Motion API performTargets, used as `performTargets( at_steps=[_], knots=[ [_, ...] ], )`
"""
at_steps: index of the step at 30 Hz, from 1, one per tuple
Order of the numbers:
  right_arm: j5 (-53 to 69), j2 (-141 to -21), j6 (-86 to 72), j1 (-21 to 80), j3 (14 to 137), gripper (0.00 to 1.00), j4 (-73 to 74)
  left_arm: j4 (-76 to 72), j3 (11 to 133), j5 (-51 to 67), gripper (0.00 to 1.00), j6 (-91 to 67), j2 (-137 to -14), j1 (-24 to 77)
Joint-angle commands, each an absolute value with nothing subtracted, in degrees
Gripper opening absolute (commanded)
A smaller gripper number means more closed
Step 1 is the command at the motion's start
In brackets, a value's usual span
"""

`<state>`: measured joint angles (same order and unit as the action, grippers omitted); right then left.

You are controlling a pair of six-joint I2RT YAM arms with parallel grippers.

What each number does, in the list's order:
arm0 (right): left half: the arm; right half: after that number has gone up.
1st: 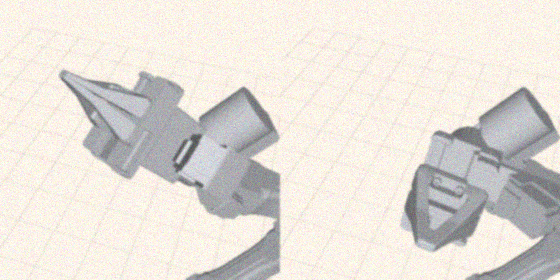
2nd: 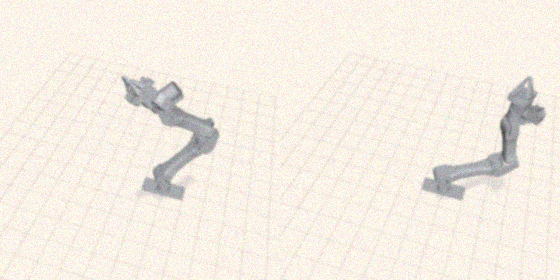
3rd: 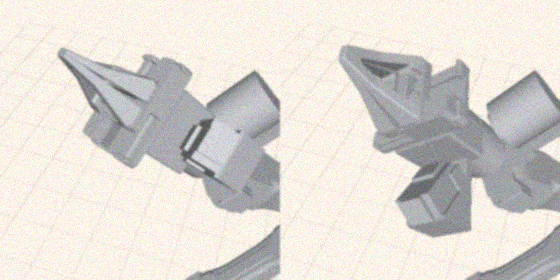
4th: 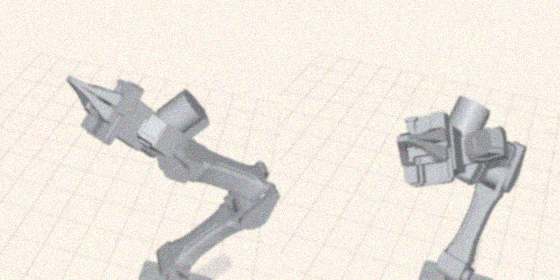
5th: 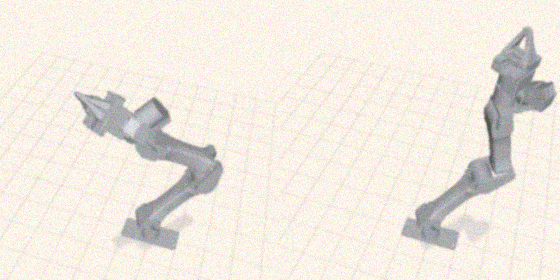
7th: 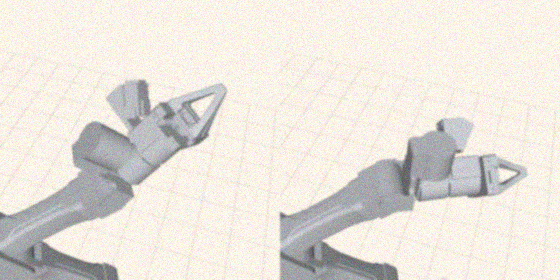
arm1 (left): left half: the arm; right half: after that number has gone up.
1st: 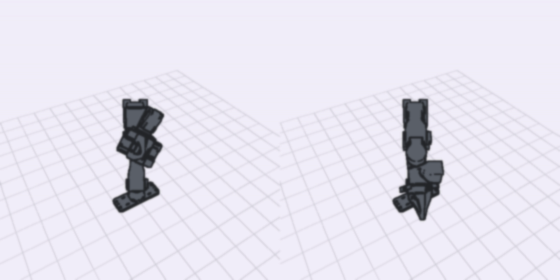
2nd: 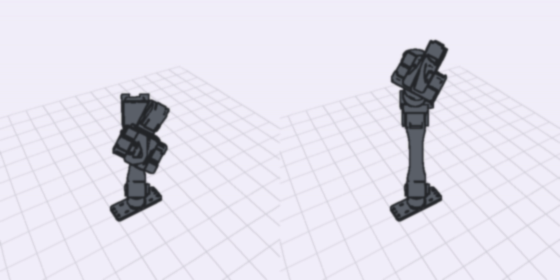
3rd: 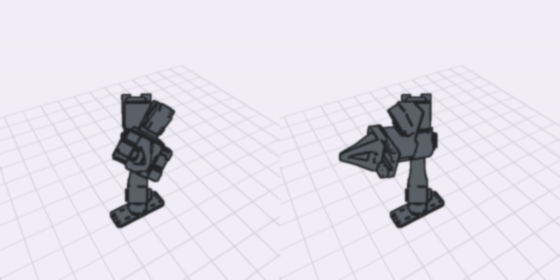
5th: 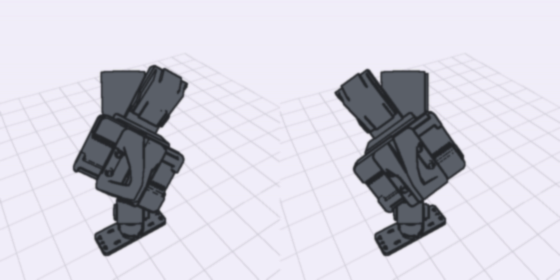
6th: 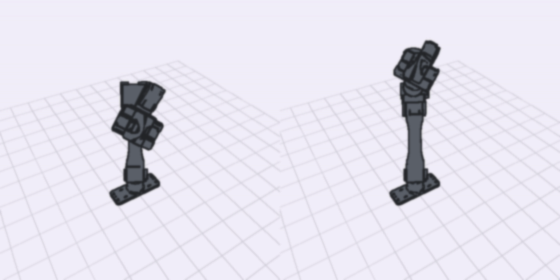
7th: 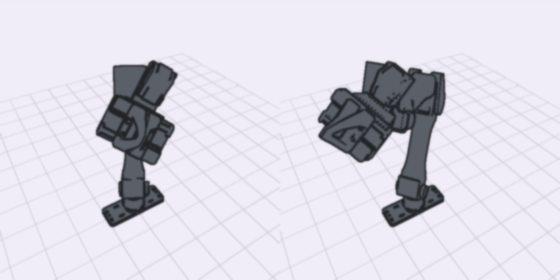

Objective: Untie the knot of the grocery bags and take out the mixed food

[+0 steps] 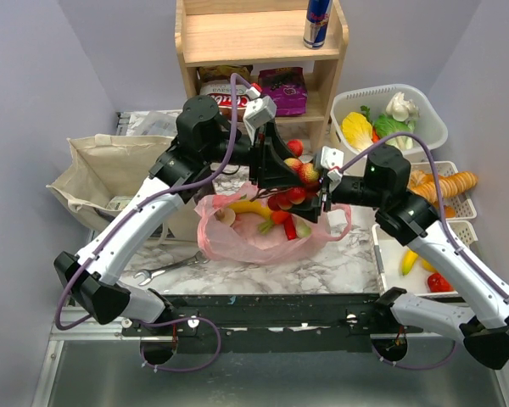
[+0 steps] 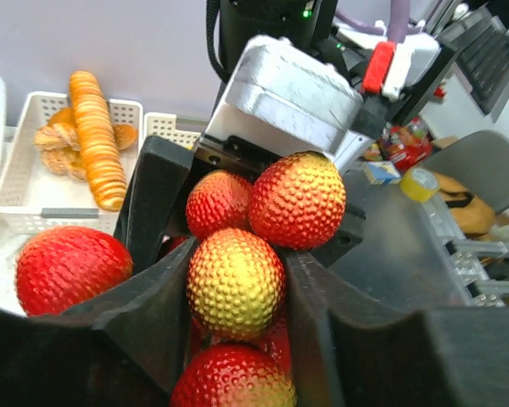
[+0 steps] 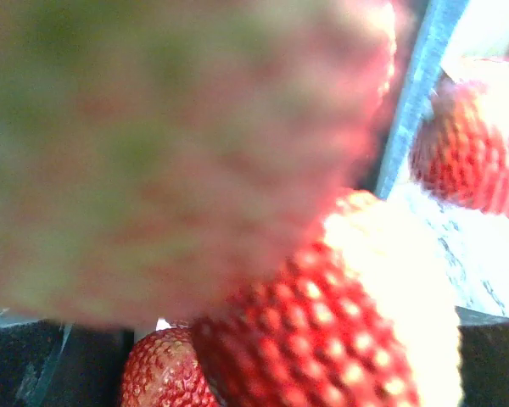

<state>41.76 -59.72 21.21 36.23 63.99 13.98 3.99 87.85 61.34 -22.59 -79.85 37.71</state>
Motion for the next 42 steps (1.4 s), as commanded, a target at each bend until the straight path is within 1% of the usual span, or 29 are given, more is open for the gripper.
performTargets(
  at_steps=[1, 4, 7, 8, 9, 12, 17, 22, 26, 30, 34, 37, 42],
  knots=[
    [34.1, -57.5, 16.7, 36.6, 68.7, 0.01, 17.5, 14.4, 93.0, 60.0, 0.56, -11.9, -79.1, 37.5],
    [30.6, -56.0, 14.8, 36.6, 70.5, 0.01, 18.9, 15.6, 92.2, 57.4, 0.75, -10.5, -77.8, 36.5],
    [27.1, -53.9, 13.8, 36.6, 71.0, 0.01, 20.1, 16.0, 91.8, 54.2, 0.89, -9.3, -77.1, 35.3],
    [25.6, -53.2, 13.4, 36.6, 71.1, 0.01, 20.3, 16.5, 91.8, 52.9, 0.97, -8.4, -77.0, 34.9],
    [23.5, -52.6, 13.0, 36.5, 71.3, 0.01, 20.6, 17.2, 91.9, 52.1, 0.98, -7.4, -77.0, 34.4],
    [17.1, -51.1, 12.1, 36.2, 73.2, 0.01, 22.8, 20.0, 92.5, 50.2, 0.98, -3.6, -76.9, 33.3],
    [9.9, -51.3, 13.7, 32.3, 79.1, 0.01, 32.1, 23.4, 91.4, 48.0, 0.98, 3.9, -75.6, 33.2],
    [-1.6, -52.7, 11.8, 26.7, 83.3, 0.01, 43.5, 23.7, 89.7, 47.5, 0.98, 4.4, -74.7, 33.2],
    [-7.6, -53.4, 10.5, 22.3, 84.0, 0.01, 51.7, 23.7, 89.1, 47.4, 0.98, 4.3, -74.7, 33.2],
    [-17.0, -54.5, 14.5, 20.8, 80.9, 0.01, 62.4, 23.5, 89.1, 46.9, 0.98, 4.1, -75.1, 33.2],
    [-25.1, -52.9, 17.5, 20.5, 77.0, 0.01, 70.6, 23.7, 88.5, 46.6, 0.98, 3.5, -75.1, 33.6],
    [-28.8, -52.3, 18.5, 20.3, 73.9, 0.01, 76.3, 24.1, 87.7, 45.9, 0.98, 3.2, -75.0, 33.8],
    [-30.8, -48.4, 20.2, 18.1, 66.3, 0.01, 81.6, 24.8, 86.3, 44.9, 0.99, 3.7, -74.2, 34.4]
  ],
)
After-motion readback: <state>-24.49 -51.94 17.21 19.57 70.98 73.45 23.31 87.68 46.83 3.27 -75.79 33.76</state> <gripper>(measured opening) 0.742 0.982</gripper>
